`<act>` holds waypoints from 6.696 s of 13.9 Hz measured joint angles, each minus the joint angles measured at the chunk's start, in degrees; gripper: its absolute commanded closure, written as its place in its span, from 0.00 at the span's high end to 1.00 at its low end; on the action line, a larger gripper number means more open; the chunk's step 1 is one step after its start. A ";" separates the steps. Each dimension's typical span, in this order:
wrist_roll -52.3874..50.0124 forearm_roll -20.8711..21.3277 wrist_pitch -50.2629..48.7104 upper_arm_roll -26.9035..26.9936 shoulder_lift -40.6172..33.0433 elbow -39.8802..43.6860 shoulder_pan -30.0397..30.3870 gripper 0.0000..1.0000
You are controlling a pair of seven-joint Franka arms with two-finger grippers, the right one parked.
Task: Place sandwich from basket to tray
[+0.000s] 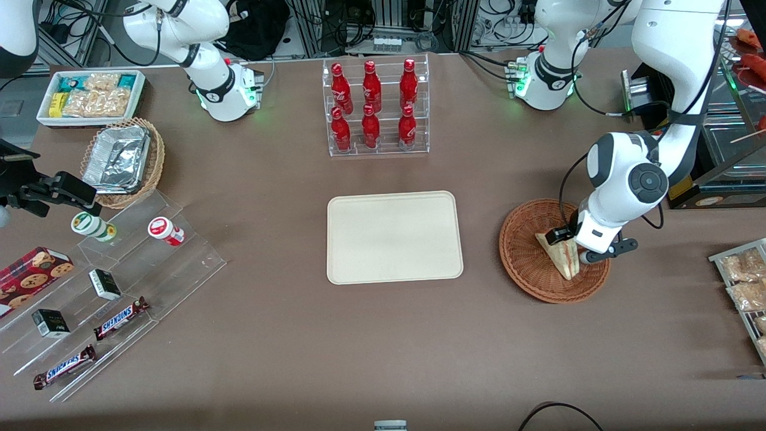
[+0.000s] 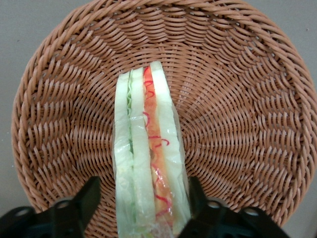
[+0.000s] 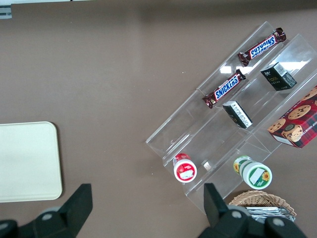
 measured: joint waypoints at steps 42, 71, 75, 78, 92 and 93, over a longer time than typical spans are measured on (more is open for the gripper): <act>-25.12 5.91 -16.04 -1.88 23.90 37.35 -40.91 0.85; 5.11 2.85 -53.35 1.58 -17.22 29.19 -3.37 1.00; 16.83 1.17 -55.06 1.75 -24.47 24.21 0.87 1.00; 18.40 -0.91 -55.11 1.96 -25.39 23.97 1.49 1.00; 22.19 0.78 -56.42 0.82 -17.28 33.65 2.43 1.00; 22.19 0.78 -56.15 0.82 -17.24 33.40 2.58 1.00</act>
